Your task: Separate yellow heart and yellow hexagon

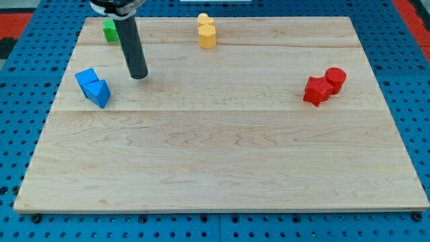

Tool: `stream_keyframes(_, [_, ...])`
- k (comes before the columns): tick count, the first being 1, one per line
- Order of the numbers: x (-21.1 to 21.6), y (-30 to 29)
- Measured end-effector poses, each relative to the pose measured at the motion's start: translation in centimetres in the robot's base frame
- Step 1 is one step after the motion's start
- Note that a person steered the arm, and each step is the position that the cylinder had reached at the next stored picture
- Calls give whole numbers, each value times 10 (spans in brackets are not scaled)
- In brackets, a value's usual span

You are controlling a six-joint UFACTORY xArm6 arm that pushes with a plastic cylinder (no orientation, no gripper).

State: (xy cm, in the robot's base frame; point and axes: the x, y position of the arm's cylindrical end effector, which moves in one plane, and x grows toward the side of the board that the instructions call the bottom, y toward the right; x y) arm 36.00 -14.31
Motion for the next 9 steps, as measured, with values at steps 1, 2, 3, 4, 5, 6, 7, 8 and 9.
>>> stream_keyframes(1, [0,2])
stream_keyframes(2, [1,19])
stream_keyframes(3, [1,24])
stream_keyframes(4, [1,24])
stream_keyframes(5, [-7,29])
stream_keyframes(6, [-40,29])
stream_keyframes(7, [-70,30])
stream_keyframes(8, [-97,30])
stream_keyframes(9, [-123,30])
